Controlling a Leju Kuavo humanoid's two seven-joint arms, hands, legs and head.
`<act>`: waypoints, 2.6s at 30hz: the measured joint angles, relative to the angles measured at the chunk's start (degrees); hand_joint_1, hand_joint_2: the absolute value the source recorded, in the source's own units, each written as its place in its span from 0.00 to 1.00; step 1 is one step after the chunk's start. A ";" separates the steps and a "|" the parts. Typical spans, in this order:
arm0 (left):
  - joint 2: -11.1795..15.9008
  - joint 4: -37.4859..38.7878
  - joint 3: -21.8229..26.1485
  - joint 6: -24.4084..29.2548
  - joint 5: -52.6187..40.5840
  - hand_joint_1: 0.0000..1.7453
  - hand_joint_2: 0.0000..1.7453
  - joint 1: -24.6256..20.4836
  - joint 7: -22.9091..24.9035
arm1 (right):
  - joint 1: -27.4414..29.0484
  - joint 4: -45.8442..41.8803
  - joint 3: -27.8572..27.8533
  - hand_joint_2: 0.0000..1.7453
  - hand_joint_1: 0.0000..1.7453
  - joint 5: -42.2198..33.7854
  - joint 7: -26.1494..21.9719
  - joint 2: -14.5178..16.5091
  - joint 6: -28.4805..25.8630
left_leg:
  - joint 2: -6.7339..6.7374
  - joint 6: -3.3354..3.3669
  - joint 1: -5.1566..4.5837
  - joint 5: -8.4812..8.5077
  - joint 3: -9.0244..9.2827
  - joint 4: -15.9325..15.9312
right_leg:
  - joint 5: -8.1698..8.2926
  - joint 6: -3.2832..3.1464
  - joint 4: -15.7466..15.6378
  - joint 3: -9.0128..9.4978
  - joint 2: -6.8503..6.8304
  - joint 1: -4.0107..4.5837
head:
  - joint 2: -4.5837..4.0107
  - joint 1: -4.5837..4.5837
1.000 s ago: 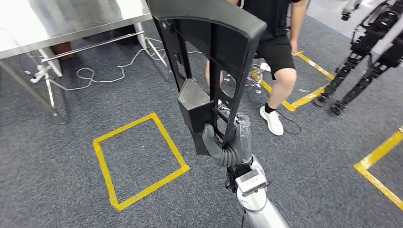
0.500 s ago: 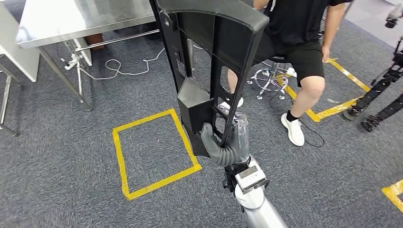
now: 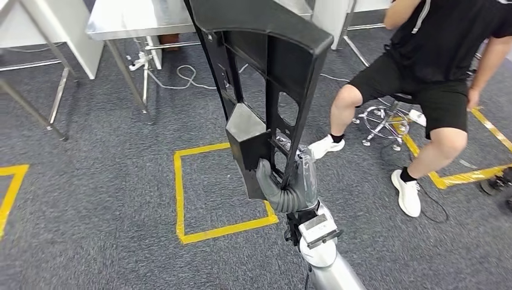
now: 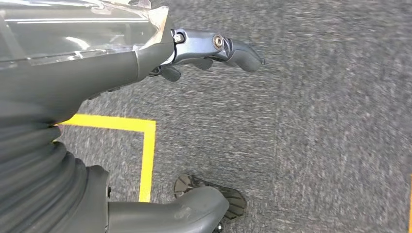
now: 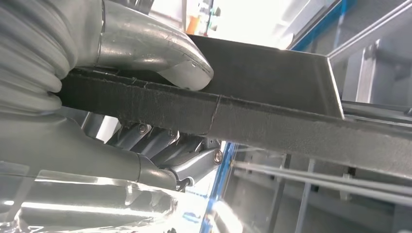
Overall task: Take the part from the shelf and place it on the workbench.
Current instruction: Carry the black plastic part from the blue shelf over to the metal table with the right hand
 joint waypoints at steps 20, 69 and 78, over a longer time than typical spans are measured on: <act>-0.09 0.00 1.15 -1.26 -0.11 0.00 1.00 0.25 -0.50 | -0.84 1.66 -0.78 1.00 1.00 -2.17 2.74 0.96 -7.09 | -0.56 -0.99 0.11 -0.98 0.12 0.45 | 5.49 -0.99 -12.23 4.88 1.32 0.17 | 0.00 -0.09; -0.81 0.07 1.16 -0.87 -2.21 0.00 1.00 0.48 1.39 | -2.00 3.79 1.44 1.00 1.00 -4.01 3.32 -0.85 -6.75 | 0.30 -2.85 1.17 -3.06 0.69 1.79 | 4.65 -0.69 -11.06 4.67 1.23 -1.27 | 0.00 -0.04; -0.69 0.07 1.19 -0.92 -2.20 0.00 1.00 0.49 1.47 | -1.99 3.84 1.79 1.00 1.00 -4.07 3.60 -0.75 -6.67 | 3.92 -0.53 0.18 -1.74 -6.19 9.55 | 2.74 -2.65 -11.21 7.02 -0.03 0.44 | 0.00 -0.09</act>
